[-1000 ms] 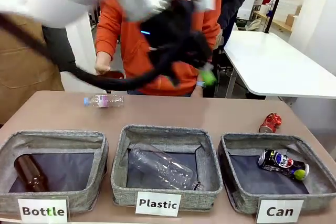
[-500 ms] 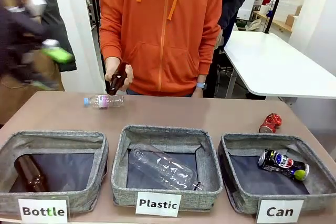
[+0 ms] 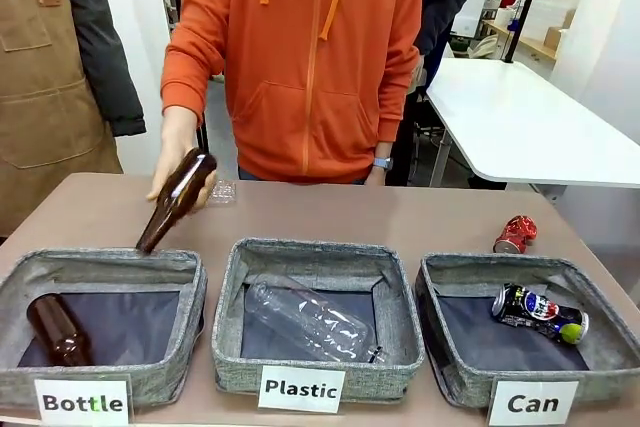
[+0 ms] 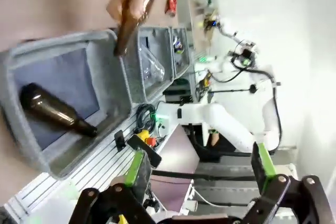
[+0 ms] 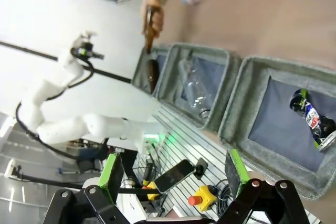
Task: Sort the can waste into the basket.
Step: Pick up the can waste from the table and place it in the right Fabric basket.
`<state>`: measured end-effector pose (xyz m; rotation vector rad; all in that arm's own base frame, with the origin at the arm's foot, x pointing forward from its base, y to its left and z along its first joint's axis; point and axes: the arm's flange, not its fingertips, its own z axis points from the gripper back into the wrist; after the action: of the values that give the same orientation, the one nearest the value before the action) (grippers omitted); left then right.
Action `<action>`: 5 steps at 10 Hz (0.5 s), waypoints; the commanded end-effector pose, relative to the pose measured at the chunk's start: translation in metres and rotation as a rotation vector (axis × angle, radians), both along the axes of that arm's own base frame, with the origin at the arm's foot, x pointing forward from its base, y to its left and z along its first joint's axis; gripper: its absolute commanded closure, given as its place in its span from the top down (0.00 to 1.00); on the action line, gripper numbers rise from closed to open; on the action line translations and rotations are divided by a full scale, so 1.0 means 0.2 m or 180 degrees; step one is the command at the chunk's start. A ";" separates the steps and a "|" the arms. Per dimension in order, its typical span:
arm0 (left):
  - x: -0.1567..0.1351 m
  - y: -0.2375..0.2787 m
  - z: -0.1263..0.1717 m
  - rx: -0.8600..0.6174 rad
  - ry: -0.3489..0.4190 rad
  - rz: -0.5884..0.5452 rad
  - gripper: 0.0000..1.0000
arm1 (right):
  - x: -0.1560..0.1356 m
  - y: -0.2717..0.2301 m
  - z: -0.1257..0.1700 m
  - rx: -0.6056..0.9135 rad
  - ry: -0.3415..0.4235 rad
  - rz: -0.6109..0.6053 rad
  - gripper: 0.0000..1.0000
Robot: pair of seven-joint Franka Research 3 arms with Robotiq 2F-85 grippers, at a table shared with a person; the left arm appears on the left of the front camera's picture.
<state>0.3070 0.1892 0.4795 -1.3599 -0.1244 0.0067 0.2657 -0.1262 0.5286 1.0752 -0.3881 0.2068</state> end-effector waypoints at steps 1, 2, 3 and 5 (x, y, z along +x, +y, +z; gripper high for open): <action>-0.14 0.33 0.10 0.0031 -0.0228 0.0193 1.00 | 0.00 0.00 0.00 -0.0047 -0.0057 0.0016 1.00; -0.26 0.46 0.09 -0.0018 -0.0265 0.0325 1.00 | 0.00 0.00 0.00 -0.0047 -0.0057 0.0016 1.00; -0.35 0.55 0.06 -0.0071 -0.0342 0.0383 1.00 | 0.00 0.00 0.00 -0.0047 -0.0057 0.0016 1.00; -0.48 0.61 0.03 -0.0016 -0.0403 0.0502 1.00 | 0.00 0.00 0.00 -0.0047 -0.0057 0.0016 1.00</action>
<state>0.2126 0.3129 0.4930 -1.3602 -0.3290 0.0876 0.2658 -0.1261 0.5286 1.0741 -0.3872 0.2075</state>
